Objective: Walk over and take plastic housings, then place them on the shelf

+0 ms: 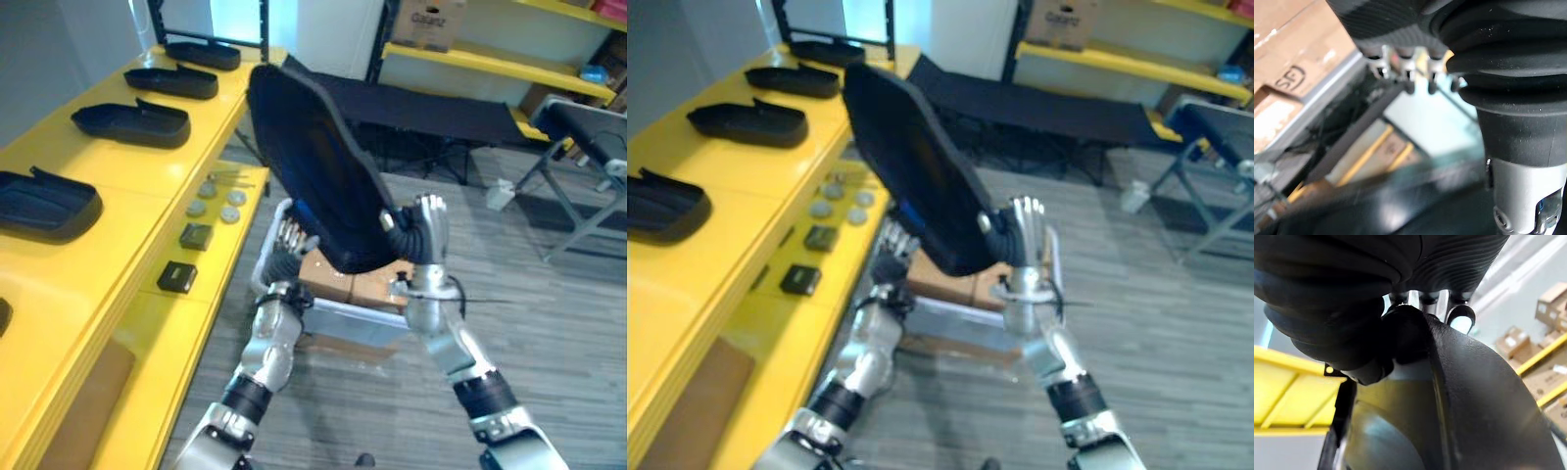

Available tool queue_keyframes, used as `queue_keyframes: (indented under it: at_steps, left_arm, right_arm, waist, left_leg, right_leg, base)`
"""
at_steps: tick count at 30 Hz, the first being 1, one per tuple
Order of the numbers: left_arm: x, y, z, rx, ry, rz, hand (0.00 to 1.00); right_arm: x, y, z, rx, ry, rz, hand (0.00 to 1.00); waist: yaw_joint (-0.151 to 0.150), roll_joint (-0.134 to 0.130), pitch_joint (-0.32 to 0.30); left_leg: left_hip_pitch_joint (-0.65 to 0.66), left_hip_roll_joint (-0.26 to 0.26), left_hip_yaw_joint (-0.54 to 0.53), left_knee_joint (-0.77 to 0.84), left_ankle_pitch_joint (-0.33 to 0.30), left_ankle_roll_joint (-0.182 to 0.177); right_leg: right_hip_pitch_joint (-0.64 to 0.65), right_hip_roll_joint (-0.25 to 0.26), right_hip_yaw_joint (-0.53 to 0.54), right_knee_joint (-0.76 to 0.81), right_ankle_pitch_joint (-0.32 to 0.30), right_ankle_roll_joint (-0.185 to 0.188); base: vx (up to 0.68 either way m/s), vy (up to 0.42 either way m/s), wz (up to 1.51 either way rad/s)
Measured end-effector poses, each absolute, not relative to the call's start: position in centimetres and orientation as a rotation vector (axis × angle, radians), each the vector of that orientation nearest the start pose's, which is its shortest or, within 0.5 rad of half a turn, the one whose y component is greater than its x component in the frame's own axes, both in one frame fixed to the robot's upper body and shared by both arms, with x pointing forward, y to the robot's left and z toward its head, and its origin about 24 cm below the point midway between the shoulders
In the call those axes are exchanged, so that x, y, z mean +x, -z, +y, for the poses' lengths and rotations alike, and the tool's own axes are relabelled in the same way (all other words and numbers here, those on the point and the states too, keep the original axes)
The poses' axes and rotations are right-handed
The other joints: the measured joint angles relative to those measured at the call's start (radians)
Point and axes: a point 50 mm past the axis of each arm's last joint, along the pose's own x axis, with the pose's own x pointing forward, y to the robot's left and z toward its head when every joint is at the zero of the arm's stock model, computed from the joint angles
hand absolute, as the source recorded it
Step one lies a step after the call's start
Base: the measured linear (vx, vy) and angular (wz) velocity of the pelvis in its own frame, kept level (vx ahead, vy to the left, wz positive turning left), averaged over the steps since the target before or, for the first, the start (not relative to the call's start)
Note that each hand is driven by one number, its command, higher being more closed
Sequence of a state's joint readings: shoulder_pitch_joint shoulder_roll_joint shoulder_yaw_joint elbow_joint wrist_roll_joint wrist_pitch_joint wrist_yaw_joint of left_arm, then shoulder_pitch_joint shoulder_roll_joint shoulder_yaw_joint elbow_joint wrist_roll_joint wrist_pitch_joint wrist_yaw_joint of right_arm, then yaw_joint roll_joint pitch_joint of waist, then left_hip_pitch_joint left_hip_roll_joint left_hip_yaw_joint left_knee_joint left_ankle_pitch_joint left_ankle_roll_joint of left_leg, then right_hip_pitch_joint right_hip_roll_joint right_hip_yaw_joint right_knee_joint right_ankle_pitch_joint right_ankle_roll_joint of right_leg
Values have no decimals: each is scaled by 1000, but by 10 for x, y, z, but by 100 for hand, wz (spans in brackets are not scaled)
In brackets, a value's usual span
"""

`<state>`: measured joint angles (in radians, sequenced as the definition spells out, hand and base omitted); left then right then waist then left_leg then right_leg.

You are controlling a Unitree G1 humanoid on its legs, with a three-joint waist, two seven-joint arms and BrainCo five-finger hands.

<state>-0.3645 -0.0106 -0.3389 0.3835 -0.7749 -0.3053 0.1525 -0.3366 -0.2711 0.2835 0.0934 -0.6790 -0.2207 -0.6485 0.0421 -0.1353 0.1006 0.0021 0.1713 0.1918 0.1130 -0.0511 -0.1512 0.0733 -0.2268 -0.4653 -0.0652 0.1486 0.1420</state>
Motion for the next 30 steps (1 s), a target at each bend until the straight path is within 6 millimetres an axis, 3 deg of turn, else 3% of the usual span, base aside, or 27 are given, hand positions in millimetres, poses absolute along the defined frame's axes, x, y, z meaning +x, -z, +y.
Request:
queue_keyframes:
  at_steps: [7, 8, 20, 30]
  left_arm:
    - [304, -61, 61, -802, 186, -11, 0]
    - [304, -61, 61, -805, 186, -10, 100]
    - [303, -65, 63, -839, 160, -18, 100]
    - [298, -71, 70, -871, 123, -73, 100]
  right_arm:
    - [289, -115, -107, -779, 152, -729, 100]
    - [289, -115, -107, -779, 151, -728, 100]
    - [278, -104, -103, -666, 119, -697, 100]
    - [268, -108, -92, -563, 110, -705, 100]
  waist:
    - [0, 11, -10]
    - [0, 12, -11]
    - [-2, 21, -20]
    - [-4, 22, -24]
  left_leg:
    - [-1, -3, -15, -2, 3, 0]
    - [-1, -3, -15, -2, 4, 0]
    - [-1, -5, -19, -4, 4, 0]
    - [23, -7, 10, -24, 6, -2]
  right_leg:
    - [4, -1, -6, 0, 0, 0]
    - [4, -1, -6, 0, 0, 0]
    - [18, -1, -21, -13, 3, 1]
    - [9, -1, -1, -13, 5, -1]
  base:
    - [-12, 21, 2]
    - [-6, 30, 3]
    - [0, 23, 2]
    - [-2, 22, -7]
